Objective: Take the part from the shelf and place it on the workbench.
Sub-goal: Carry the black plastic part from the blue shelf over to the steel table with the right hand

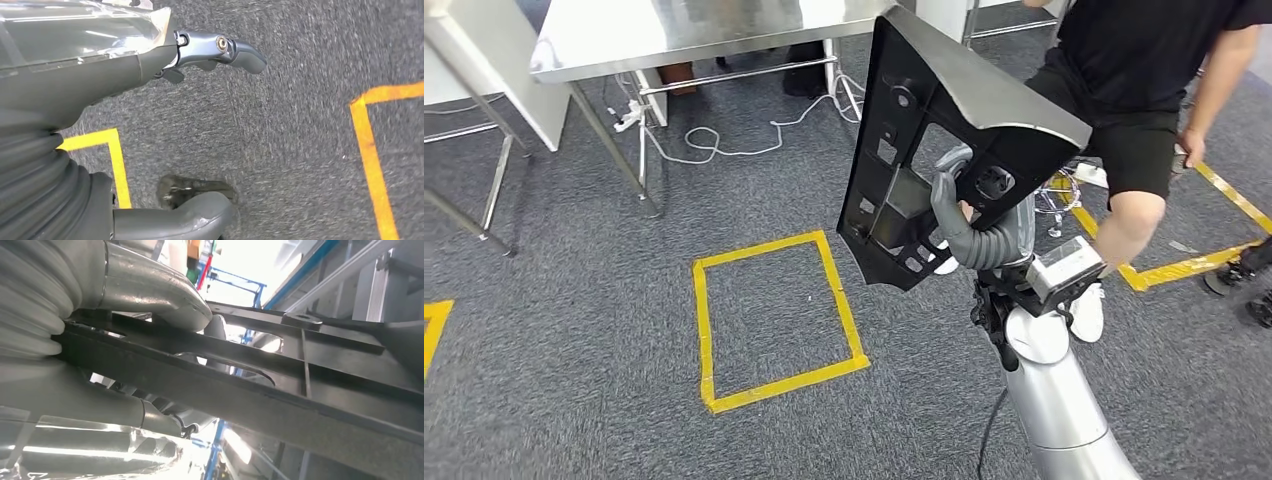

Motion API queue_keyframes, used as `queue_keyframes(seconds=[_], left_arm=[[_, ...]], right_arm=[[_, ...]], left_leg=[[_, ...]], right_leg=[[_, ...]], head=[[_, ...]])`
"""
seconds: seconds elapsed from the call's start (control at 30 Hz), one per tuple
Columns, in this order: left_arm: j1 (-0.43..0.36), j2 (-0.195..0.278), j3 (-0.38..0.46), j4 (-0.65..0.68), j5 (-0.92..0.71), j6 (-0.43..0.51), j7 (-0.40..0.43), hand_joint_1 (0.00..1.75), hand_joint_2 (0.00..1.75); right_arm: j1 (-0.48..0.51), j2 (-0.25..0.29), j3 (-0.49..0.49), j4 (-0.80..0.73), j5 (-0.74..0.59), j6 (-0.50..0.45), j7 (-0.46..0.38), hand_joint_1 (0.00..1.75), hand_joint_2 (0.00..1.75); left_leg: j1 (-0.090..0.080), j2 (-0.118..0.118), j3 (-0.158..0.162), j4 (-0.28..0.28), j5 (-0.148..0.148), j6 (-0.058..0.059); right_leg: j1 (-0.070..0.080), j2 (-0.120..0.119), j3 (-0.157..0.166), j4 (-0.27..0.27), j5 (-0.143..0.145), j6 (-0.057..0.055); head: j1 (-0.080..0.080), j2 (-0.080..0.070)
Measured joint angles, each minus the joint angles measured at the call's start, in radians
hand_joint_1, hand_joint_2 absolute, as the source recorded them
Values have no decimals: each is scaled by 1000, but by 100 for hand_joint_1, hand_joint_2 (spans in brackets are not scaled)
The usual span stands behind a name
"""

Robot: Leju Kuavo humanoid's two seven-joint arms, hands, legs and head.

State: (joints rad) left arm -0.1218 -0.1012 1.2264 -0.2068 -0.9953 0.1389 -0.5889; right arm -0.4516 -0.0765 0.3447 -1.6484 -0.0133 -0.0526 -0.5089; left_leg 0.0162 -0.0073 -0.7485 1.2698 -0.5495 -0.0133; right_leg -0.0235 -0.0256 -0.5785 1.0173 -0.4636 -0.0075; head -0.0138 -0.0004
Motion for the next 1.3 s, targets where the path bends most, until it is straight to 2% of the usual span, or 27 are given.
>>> queue_keyframes(seconds=[0.03, 0.07, 0.1, 0.17, 0.2, 0.23, 0.3, 0.33, 0.4, 0.47, 0.5, 0.53, 0.57, 0.6, 0.63, 0.67, 0.7, 0.73, 0.8, 0.83, 0.97, 1.1, 1.3], left_arm=[[0, -1, 0, 0, 0, 0, -1, 0, 175], [0, -1, 0, 0, 1, 1, -1, 0, 175], [0, -2, 0, 0, 2, 2, -1, 0, 175], [-1, -1, 0, 0, 3, 4, -2, 0, 175], [-2, -1, 0, 0, 4, 5, -3, 0, 175], [-3, -1, 0, 0, 4, 6, -3, 0, 175], [-1, -1, 0, 0, 6, 6, -5, 0, 175], [1, -2, 0, 0, 7, 6, -5, 0, 175], [3, -3, 0, 0, 8, 6, -7, 0, 175], [3, -4, 0, 0, 8, 3, -9, 0, 175], [2, -4, 0, 0, 8, 1, -9, 0, 175], [2, -4, 0, 0, 8, -2, -10, 0, 175], [3, -5, 0, 0, 8, -4, -10, 0, 175], [3, -6, 0, 0, 8, -5, -10, 0, 175], [4, -6, 0, 0, 8, -6, -10, 0, 175], [5, -7, 0, 0, 8, -7, -9, 0, 175], [5, -8, 0, 0, 8, -7, -7, 0, 175], [5, -7, 0, 0, 8, -5, -4, 0, 175], [7, -7, 0, 0, 5, -1, 4, 0, 175], [9, -7, 0, 0, 2, 0, 7, 0, 175], [12, -9, 0, 0, -2, 4, 12, 0, 175], [12, -9, -1, 0, -2, 6, 14, 0, 175], [12, -9, -1, 0, -10, -2, 15, 0, 175]], right_arm=[[0, 0, 0, 2, 0, 0, 0, 175, 175], [0, 0, 0, 4, 0, 0, 0, 175, 175], [0, 1, 0, 5, 0, 0, 0, 175, 175], [-3, 2, 0, 6, 1, 0, 0, 175, 175], [-5, 2, 0, 6, 2, 0, 0, 175, 175], [-7, 2, 0, 6, 3, 0, 1, 175, 175], [-10, 4, 0, 7, 9, -4, 4, 175, 175], [-10, 6, 0, 7, 14, -7, 7, 175, 175], [-13, 8, 0, 7, 22, -15, 11, 175, 175], [-12, 6, -1, 9, 25, -20, 12, 175, 175], [-9, 4, -1, 11, 26, -22, 12, 175, 175], [-6, 3, -2, 13, 27, -22, 13, 175, 175], [-4, 1, -2, 14, 27, -23, 14, 175, 175], [-2, -1, -3, 15, 28, -24, 14, 175, 175], [-2, -2, -4, 16, 28, -24, 15, 175, 175], [-2, -3, -6, 16, 28, -25, 15, 175, 175], [-2, -3, -7, 17, 28, -26, 15, 175, 175], [-2, -3, -7, 17, 28, -27, 15, 175, 175], [-2, -2, -8, 18, 30, -28, 17, 175, 175], [-2, -2, -8, 19, 30, -29, 18, 175, 175], [-2, -3, -11, 19, 32, -31, 20, 175, 175], [-1, -4, -13, 19, 32, -36, 21, 175, 175], [0, -6, -15, 18, 34, -42, 24, 175, 175]], left_leg=[[1, 4, -21, 34, -5, 0], [1, 6, -20, 27, 9, 1], [0, 11, 4, -20, 39, 6], [-8, 46, 81, -163, 100, 22], [-13, 60, 108, -215, 117, 30], [-18, 70, 122, -242, 122, 36], [-23, 57, 123, -251, 121, 43], [-21, 50, 129, -259, 125, 48], [-15, 37, 144, -279, 134, 59], [-12, 24, 151, -286, 137, 65], [-13, 16, 151, -286, 136, 66], [-13, 7, 151, -286, 135, 66], [-13, -1, 152, -285, 134, 65], [-13, -9, 154, -284, 132, 63], [-12, -15, 155, -280, 129, 59], [-13, -21, 156, -276, 125, 54], [-14, -25, 154, -270, 121, 49], [-15, -28, 151, -264, 117, 48], [-16, -30, 147, -260, 115, 52], [-16, -29, 147, -261, 116, 56], [-14, -26, 152, -268, 116, 56], [-14, -25, 151, -266, 113, 57], [-13, -24, 156, -274, 113, 66]], right_leg=[[2, -11, 1, 0, -2, -2], [4, -21, 2, 0, -4, -3], [6, -31, 5, 0, -6, -3], [13, -49, 12, 0, -12, 0], [16, -57, 15, 0, -15, 3], [19, -64, 17, 0, -18, 7], [21, -78, 21, -5, -21, 16], [22, -78, 22, -3, -24, 21], [22, -43, 6, 41, -48, 23], [17, 5, -54, 160, -96, 18], [14, 16, -90, 224, -117, 19], [12, 19, -116, 263, -125, 23], [11, 20, -124, 265, -116, 32], [10, 21, -110, 224, -90, 43], [7, 21, -80, 152, -55, 54], [5, 22, -51, 85, -24, 59], [2, 23, -27, 30, -2, 58], [1, 24, -14, 2, 10, 52], [2, 25, -11, -7, 14, 41], [4, 26, -11, -7, 15, 39], [8, 28, -11, -7, 13, 34], [5, 28, -10, -8, 13, 32], [7, 28, -7, -15, 13, 35]], head=[[0, 0], [0, 0], [0, 0], [0, 0], [1, 0], [1, 0], [2, 0], [2, 0], [5, 0], [8, 0], [9, 0], [10, 0], [10, 0], [10, 0], [10, 0], [10, 0], [9, 0], [8, 0], [6, 0], [5, 0], [5, 0], [5, 0], [5, 0]])
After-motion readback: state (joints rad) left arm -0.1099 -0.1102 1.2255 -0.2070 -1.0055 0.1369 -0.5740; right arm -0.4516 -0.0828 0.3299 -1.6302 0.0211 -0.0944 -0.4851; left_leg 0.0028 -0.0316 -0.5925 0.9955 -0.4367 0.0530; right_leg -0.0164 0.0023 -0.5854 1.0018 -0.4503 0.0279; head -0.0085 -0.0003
